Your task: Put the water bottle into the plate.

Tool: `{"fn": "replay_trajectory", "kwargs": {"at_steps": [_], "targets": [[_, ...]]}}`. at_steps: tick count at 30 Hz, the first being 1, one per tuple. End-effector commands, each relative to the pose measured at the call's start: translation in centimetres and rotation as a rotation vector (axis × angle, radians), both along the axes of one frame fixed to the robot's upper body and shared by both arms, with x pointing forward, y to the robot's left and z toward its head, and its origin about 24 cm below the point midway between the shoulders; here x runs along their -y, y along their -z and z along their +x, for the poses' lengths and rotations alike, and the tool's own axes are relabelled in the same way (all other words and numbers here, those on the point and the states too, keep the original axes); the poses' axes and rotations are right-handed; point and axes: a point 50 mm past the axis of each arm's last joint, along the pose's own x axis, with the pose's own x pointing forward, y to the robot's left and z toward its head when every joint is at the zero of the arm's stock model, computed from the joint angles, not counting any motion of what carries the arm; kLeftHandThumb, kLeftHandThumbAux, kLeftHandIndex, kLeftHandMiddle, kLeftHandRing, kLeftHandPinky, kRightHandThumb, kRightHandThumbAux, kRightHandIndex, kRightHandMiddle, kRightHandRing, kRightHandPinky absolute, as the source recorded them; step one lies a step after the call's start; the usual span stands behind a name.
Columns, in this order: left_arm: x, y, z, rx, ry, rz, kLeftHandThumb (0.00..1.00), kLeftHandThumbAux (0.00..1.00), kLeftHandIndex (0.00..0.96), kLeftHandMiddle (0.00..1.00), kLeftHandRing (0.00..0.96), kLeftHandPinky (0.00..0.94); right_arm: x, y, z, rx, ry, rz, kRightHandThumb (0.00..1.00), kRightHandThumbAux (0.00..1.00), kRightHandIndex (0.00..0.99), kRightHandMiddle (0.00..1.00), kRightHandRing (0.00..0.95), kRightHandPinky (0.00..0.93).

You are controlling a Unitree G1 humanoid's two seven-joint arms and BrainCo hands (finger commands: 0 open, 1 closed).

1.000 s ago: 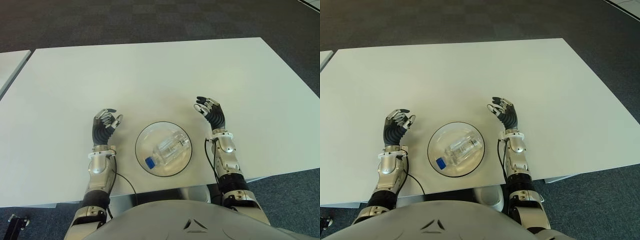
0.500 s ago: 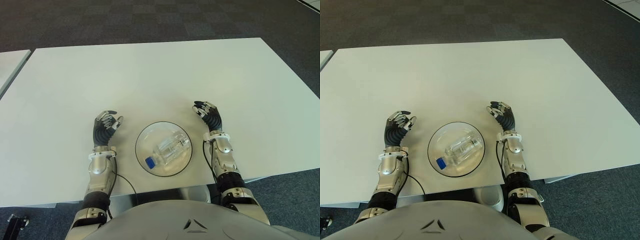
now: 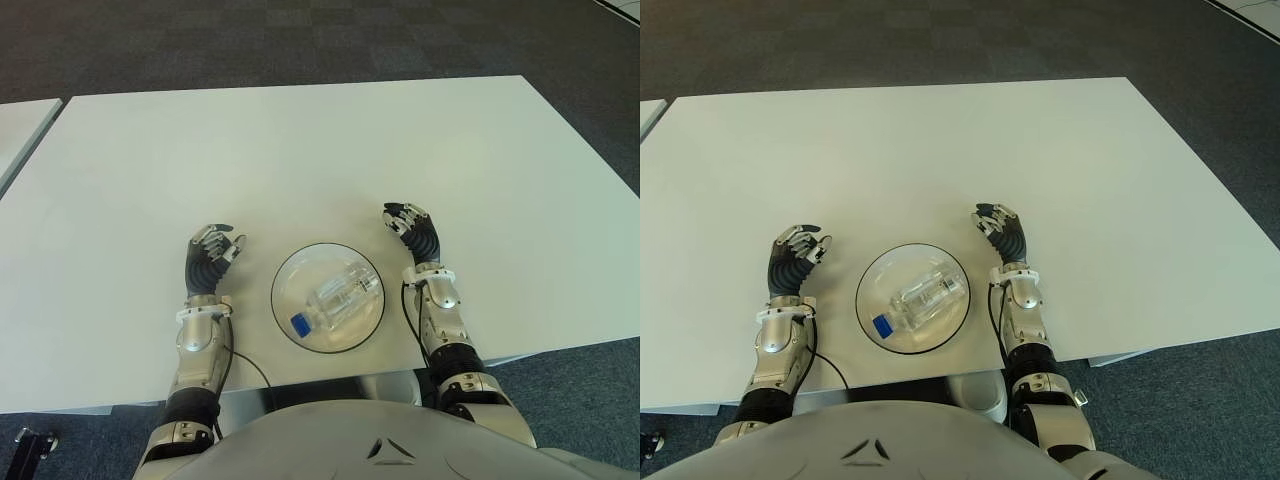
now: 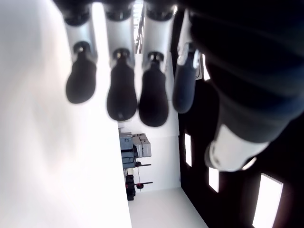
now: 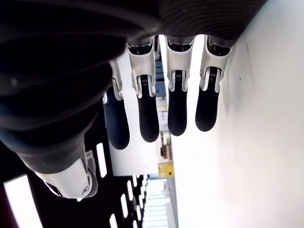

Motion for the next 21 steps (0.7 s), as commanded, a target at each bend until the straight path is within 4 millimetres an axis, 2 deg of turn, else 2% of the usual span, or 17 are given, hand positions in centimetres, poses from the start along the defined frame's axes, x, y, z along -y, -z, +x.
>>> {"fn": "replay_trajectory", "kwargs": {"at_steps": [1, 21], "targets": [[0.09, 0.75, -0.63, -0.049, -0.019, -0.011, 0.699, 0.718, 0.433, 0.709, 0.715, 0.692, -0.16, 0.36, -0.30, 0.014, 0.016, 0.042, 0.703, 0.727, 0.439, 0.809, 0.800, 0.811], [-0.02, 0.85, -0.74, -0.057, -0.016, -0.013, 0.699, 0.718, 0.433, 0.688, 0.693, 0.671, -0.29, 0.38, -0.48, 0.048, 0.061, 0.059, 0.704, 0.727, 0.437, 0.794, 0.793, 0.803]]}}
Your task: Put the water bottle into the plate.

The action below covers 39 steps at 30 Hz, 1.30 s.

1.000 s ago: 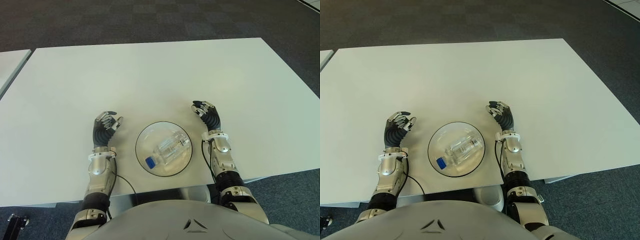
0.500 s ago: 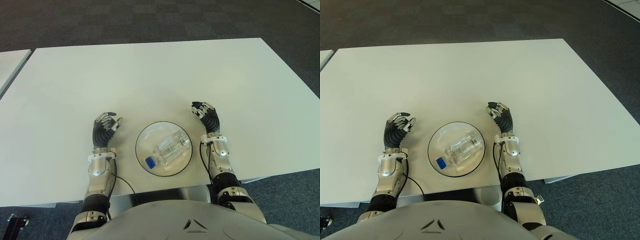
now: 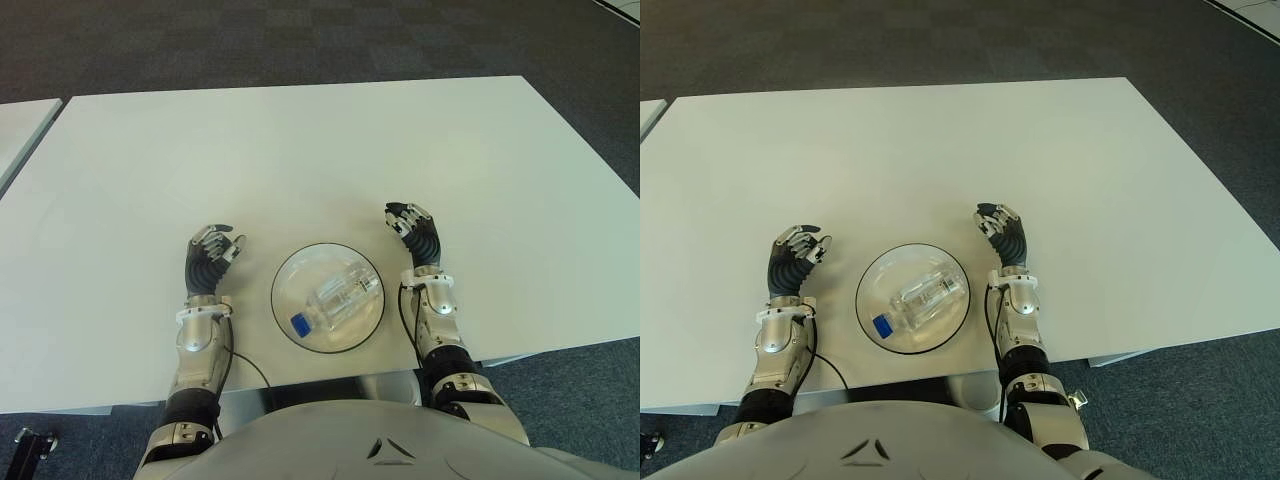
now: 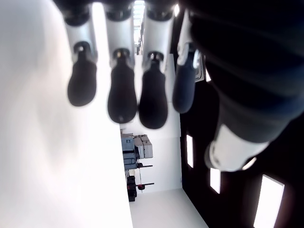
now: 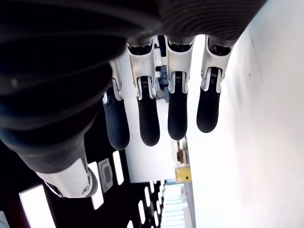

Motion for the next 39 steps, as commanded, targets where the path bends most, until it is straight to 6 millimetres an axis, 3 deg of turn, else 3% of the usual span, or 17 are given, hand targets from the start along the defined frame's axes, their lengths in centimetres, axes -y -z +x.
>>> {"fn": "replay_trajectory", "kwargs": {"at_steps": [1, 39], "targets": [[-0.03, 0.84, -0.73, -0.052, -0.014, -0.011, 0.699, 0.718, 0.433, 0.688, 0.692, 0.671, -0.09, 0.28, -0.13, -0.010, 0.020, 0.021, 0.704, 0.727, 0.437, 0.794, 0.793, 0.805], [-0.30, 0.62, -0.87, -0.042, -0.002, 0.012, 0.700, 0.718, 0.434, 0.697, 0.704, 0.690, -0.15, -0.34, -0.32, 0.012, 0.050, 0.002, 0.704, 0.726, 0.438, 0.792, 0.788, 0.791]]}}
